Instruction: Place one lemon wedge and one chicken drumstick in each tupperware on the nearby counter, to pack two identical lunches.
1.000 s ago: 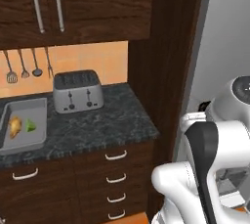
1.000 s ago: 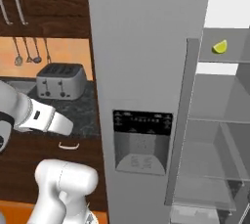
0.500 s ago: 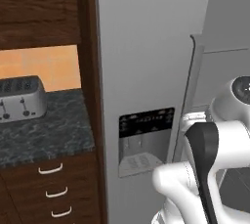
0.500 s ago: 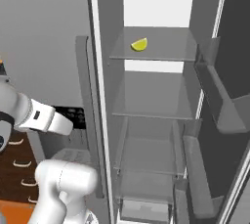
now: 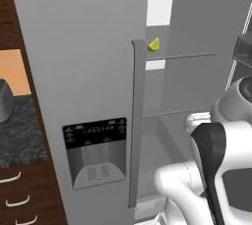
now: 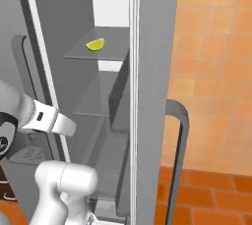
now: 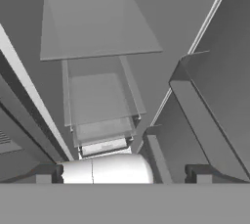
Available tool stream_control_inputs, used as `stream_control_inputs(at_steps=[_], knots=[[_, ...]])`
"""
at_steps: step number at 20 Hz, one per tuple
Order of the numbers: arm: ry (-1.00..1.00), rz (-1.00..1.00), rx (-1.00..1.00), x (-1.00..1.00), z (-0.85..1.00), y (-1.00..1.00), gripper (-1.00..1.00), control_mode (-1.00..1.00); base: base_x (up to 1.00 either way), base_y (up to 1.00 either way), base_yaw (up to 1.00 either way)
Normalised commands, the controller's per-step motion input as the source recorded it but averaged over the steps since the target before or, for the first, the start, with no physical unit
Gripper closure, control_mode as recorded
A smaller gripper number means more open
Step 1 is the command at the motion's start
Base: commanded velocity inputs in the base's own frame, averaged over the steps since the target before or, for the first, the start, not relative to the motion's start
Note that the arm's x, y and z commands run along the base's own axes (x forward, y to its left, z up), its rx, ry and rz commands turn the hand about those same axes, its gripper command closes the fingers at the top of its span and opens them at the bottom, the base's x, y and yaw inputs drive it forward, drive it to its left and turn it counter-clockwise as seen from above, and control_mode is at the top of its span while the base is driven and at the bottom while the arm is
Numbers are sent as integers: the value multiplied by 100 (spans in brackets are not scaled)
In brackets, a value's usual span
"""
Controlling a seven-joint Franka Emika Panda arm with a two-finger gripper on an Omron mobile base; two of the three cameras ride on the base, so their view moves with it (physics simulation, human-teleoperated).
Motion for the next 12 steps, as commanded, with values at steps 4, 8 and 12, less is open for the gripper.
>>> stream_control_inputs(at_steps=[4,8,12], knots=[[0,0,0,0,0,0,-100,100,28,48,18],[0,0,0,0,0,0,-100,100,26,-23,4],[0,0,0,0,0,0,-100,100,22,-49,1]])
